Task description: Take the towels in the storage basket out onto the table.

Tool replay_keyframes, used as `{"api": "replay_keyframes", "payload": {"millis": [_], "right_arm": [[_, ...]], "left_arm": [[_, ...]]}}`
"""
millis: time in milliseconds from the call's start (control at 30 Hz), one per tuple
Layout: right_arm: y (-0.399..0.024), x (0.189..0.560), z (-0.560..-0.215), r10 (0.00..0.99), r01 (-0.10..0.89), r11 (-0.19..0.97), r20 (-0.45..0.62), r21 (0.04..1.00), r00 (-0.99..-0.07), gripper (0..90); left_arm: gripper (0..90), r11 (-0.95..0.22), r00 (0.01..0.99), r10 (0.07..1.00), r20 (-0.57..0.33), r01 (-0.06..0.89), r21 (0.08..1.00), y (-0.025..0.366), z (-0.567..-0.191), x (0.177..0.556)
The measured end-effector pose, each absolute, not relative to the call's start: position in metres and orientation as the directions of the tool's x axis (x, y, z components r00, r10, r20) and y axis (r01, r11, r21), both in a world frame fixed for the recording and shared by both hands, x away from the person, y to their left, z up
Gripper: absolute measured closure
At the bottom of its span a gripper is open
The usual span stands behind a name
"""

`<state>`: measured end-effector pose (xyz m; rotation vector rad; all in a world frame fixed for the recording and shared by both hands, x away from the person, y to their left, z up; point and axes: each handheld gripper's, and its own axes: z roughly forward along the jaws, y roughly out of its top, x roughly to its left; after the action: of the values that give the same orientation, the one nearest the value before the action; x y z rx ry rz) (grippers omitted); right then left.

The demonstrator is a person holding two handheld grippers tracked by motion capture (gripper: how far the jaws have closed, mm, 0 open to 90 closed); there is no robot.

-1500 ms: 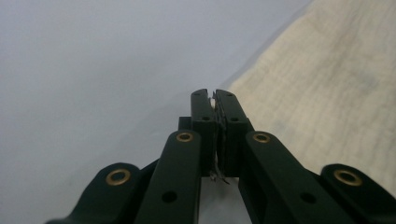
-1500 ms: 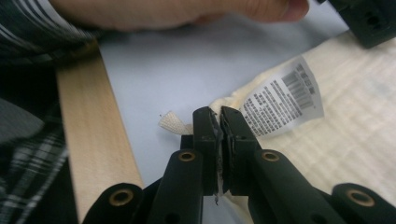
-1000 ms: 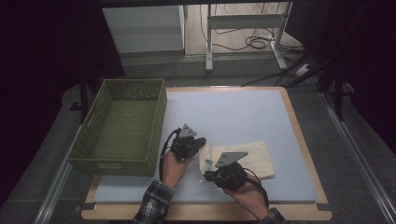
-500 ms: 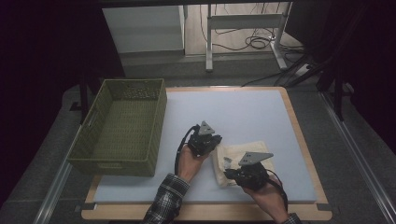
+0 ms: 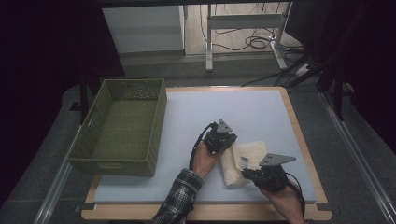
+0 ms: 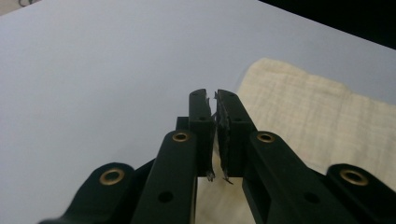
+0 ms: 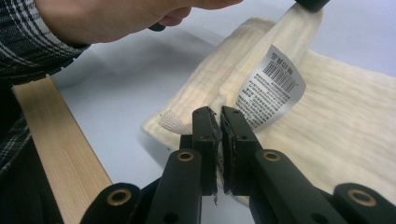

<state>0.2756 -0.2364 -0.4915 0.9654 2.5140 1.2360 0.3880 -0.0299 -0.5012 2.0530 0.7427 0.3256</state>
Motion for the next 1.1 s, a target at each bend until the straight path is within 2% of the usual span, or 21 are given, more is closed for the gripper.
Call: {"api": "replay_keyframes", "payload": {"millis": [467, 600, 667, 833, 933, 967, 1000, 1033, 1100], "right_arm": [[-0.281, 0.275, -0.491, 0.684, 0.514, 0.394, 0.132, 0.762, -0.718, 84.8], [-0.281, 0.275, -0.493, 0.685, 0.517, 0.396, 0.131, 0.759, -0.717, 84.8], [-0.280, 0.275, -0.495, 0.683, 0.515, 0.404, 0.125, 0.756, -0.719, 84.7], [-0.280, 0.274, -0.501, 0.685, 0.524, 0.410, 0.127, 0.747, -0.717, 84.2], [-0.280, 0.275, -0.503, 0.687, 0.528, 0.410, 0.129, 0.744, -0.715, 84.1], [-0.281, 0.275, -0.504, 0.688, 0.530, 0.409, 0.131, 0.742, -0.714, 84.1], [-0.281, 0.275, -0.504, 0.688, 0.530, 0.409, 0.131, 0.742, -0.714, 84.1], [-0.281, 0.275, -0.504, 0.689, 0.534, 0.405, 0.136, 0.742, -0.712, 84.1], [-0.281, 0.275, -0.503, 0.690, 0.532, 0.404, 0.134, 0.744, -0.712, 84.1]], "left_arm": [[86.5, -0.434, 0.812, 0.582, -0.047, 0.360, 0.826, -0.066, -0.493, 0.395], [80.9, -0.458, 0.831, 0.553, -0.067, 0.369, 0.809, -0.076, -0.496, 0.394], [75.3, -0.477, 0.838, 0.541, -0.069, 0.374, 0.795, -0.080, -0.500, 0.394], [68.4, -0.596, 0.866, 0.500, -0.011, 0.353, 0.721, -0.089, -0.515, 0.393], [70.4, -0.627, 0.874, 0.485, 0.013, 0.338, 0.702, -0.091, -0.518, 0.392], [78.5, -0.633, 0.875, 0.483, 0.019, 0.335, 0.698, -0.092, -0.519, 0.392], [78.5, -0.637, 0.877, 0.480, 0.019, 0.333, 0.696, -0.093, -0.520, 0.392], [86.9, -0.641, 0.878, 0.478, 0.023, 0.331, 0.693, -0.093, -0.519, 0.391], [88.0, -0.645, 0.878, 0.477, 0.047, 0.313, 0.697, -0.093, -0.516, 0.390]]}}
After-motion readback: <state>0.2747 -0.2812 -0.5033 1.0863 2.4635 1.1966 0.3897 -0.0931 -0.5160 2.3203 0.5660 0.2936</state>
